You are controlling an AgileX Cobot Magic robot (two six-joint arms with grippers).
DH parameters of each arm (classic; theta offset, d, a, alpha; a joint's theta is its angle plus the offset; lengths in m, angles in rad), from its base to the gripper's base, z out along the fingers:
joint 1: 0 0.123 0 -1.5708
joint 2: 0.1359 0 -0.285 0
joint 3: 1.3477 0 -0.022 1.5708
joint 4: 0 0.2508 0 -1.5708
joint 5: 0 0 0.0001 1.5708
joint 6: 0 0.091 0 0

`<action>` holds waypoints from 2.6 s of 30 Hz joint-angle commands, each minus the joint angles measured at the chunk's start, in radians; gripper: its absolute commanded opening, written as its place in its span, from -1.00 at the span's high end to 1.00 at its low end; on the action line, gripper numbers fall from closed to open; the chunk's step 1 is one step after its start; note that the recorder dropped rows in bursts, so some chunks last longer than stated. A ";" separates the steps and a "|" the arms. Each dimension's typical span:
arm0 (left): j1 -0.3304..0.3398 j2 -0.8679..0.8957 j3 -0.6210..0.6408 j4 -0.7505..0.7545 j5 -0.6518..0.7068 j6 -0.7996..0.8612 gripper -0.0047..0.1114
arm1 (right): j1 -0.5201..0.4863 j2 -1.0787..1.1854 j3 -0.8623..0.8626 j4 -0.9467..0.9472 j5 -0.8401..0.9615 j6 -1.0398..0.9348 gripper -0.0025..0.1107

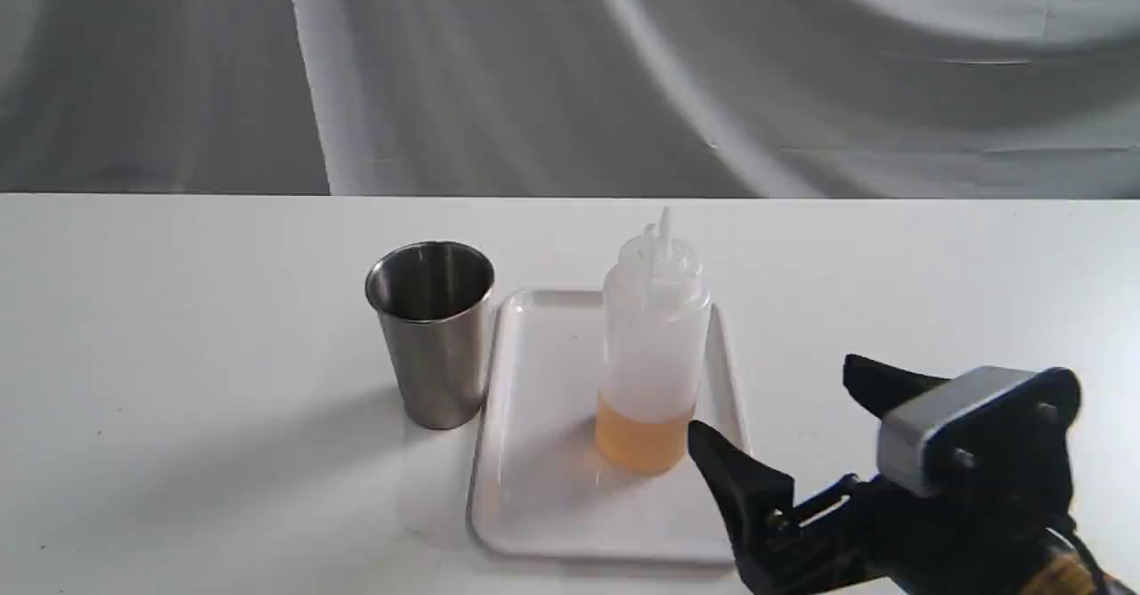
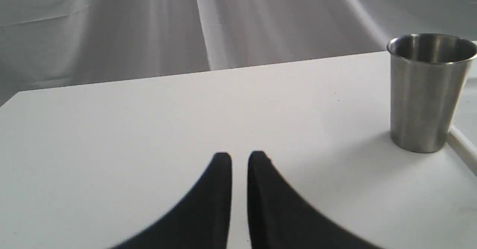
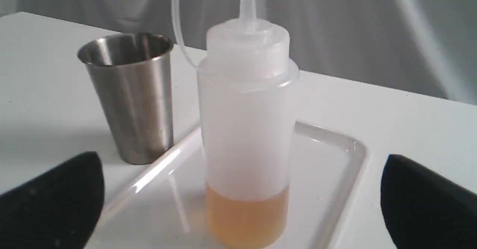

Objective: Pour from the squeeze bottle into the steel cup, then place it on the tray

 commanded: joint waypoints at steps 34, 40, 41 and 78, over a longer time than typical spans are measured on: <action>-0.004 -0.005 0.004 0.002 -0.007 -0.002 0.78 | -0.001 -0.821 0.215 -0.423 0.316 0.393 -0.89; -0.004 -0.005 0.004 0.002 -0.007 -0.002 0.78 | -0.001 -0.976 0.215 -0.330 0.456 0.374 -0.89; -0.004 -0.005 0.004 0.002 -0.007 -0.002 0.78 | -0.001 -0.999 0.215 -0.326 0.475 0.362 -0.89; -0.004 -0.005 0.004 0.002 -0.007 -0.002 0.78 | -0.001 -1.568 0.215 -0.202 1.030 0.234 -0.89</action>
